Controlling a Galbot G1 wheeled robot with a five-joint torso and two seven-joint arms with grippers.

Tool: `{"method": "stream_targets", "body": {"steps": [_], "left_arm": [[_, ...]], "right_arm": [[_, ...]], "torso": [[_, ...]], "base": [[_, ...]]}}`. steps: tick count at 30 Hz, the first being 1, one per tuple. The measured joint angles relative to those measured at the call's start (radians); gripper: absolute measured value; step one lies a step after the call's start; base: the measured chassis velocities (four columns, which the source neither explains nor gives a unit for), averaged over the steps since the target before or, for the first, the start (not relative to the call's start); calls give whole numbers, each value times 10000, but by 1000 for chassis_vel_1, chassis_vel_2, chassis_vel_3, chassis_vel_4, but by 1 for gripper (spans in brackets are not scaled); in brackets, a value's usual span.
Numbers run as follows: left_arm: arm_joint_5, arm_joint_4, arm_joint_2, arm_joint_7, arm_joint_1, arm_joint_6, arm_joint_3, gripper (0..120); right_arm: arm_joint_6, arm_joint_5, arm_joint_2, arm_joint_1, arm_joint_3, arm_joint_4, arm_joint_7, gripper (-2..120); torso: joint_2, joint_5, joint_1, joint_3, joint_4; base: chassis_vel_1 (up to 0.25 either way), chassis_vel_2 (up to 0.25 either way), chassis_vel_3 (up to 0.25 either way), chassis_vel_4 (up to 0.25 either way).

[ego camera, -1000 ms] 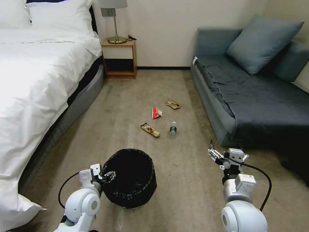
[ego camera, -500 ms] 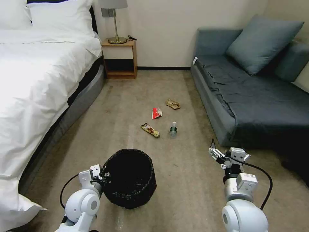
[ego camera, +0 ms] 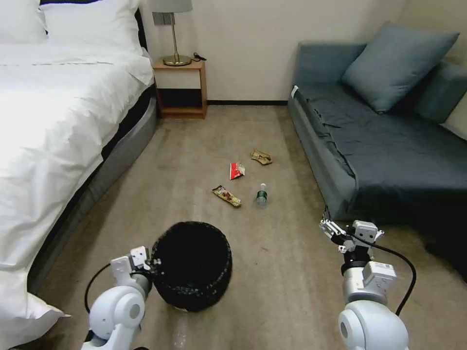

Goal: Pick up the trash bin, then pick up the garbage on the floor and place it into the trash bin.

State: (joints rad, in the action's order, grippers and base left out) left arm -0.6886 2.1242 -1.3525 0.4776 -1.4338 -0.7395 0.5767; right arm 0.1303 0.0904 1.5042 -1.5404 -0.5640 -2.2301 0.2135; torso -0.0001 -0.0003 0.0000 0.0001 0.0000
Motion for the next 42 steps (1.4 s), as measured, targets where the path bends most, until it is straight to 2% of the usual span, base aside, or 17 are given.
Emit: {"method": "stream_targets", "body": {"steps": [1,5,8,16,22,29,42], "left_arm": [[154,378,-16,2,-44,1,231,4],[264,524,-27,3,-64,6,328,4],[1151,951,-113,-222,-179,12,660,4],[1759,1199,-351,-445,-323,19,919,4],[1787,1112,-436,-489,-281,28,886,4],[1758,1078,-437,-500,-252,30,906,4],[1672,1115,-374,-528,-229,43,1209,4]], "right_arm": [[-319,141,-49,19,-47,56,-67,100],[-407,196,-73,20,-60,76,-80,100],[-647,346,-158,-20,-43,142,-87,100],[-1128,428,-257,-43,105,388,-434,100],[-1535,460,-325,-30,127,656,-873,100],[-1598,382,-281,-38,244,706,-1033,100],[-1607,269,-231,-116,356,686,-1148,100]], "torso": [[1,2,0,0,-1],[0,7,0,0,0],[0,3,0,0,0],[1,3,0,0,1],[1,3,0,0,0],[1,3,0,-1,0],[1,5,0,0,1]], "base": [[0,0,0,0],[0,0,0,0],[0,0,0,0],[0,0,0,0],[0,0,0,0],[-8,7,3,-9],[-168,181,167,-170]]}}
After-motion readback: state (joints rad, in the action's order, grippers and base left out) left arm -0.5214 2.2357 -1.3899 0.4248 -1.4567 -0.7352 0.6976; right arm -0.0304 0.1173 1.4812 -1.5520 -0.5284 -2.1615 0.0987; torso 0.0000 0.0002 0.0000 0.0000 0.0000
